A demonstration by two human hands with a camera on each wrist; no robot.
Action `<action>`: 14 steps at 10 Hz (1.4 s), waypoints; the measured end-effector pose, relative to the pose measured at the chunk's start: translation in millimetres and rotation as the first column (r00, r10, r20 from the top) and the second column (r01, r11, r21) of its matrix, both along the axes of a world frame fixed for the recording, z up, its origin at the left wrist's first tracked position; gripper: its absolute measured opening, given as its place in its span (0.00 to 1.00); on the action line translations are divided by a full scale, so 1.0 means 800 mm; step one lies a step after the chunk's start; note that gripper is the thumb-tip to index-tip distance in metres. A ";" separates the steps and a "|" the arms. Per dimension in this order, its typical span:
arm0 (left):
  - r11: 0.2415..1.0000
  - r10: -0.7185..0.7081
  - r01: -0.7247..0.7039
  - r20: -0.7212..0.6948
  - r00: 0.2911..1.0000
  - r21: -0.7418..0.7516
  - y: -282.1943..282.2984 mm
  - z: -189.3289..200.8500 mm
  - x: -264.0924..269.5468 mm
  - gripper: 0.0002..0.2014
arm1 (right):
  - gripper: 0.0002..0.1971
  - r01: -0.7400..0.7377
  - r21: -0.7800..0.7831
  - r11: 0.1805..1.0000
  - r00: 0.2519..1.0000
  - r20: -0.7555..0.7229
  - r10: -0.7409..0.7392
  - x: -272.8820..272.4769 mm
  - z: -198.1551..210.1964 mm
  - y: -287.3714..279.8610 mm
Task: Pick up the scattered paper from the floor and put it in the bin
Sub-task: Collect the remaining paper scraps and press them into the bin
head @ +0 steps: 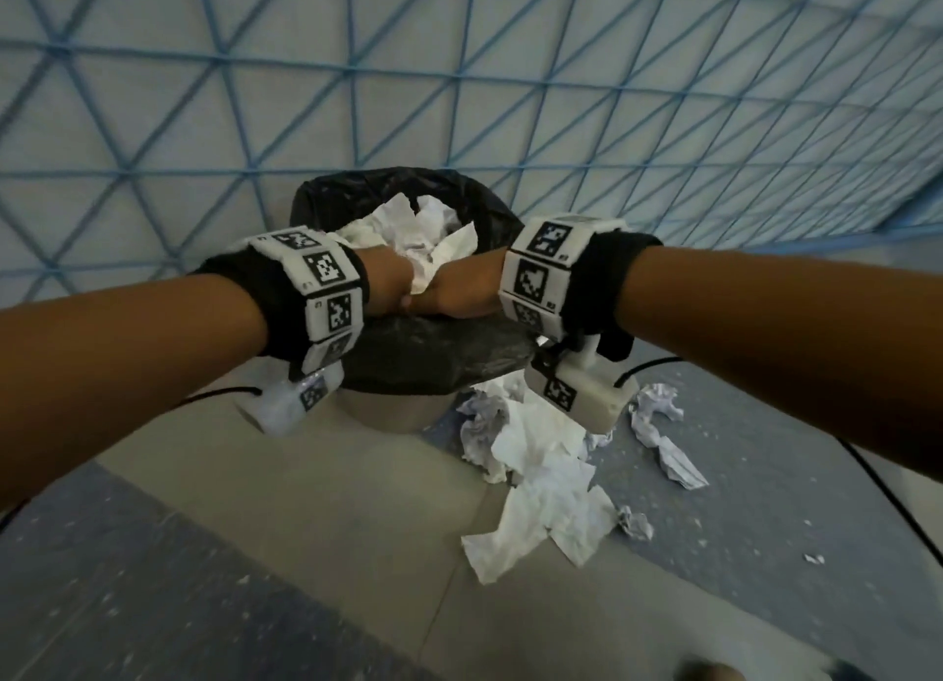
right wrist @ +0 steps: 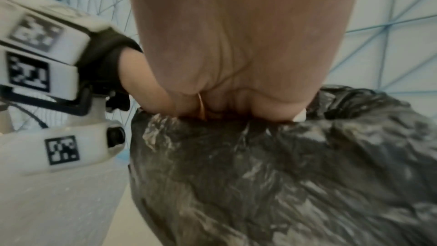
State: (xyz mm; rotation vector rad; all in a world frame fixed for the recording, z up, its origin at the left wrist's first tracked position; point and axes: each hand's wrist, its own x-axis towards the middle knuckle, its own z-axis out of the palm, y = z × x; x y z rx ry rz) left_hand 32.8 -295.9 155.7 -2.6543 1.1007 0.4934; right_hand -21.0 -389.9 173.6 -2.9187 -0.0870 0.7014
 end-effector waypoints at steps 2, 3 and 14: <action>0.999 0.020 -0.027 0.176 0.984 0.038 0.008 0.037 0.000 0.18 | 0.16 0.028 0.274 0.961 0.923 0.362 -0.130 -0.037 0.022 -0.064; 0.996 -0.049 0.077 0.420 0.906 -0.051 0.014 0.060 -0.031 0.21 | 0.09 0.014 0.373 0.928 0.787 0.568 -0.240 -0.065 0.008 -0.118; 0.985 0.015 -0.077 -0.366 0.931 -0.156 -0.108 -0.250 -0.163 0.14 | 0.24 0.361 0.465 0.808 0.932 -0.140 -0.336 -0.208 -0.239 -0.219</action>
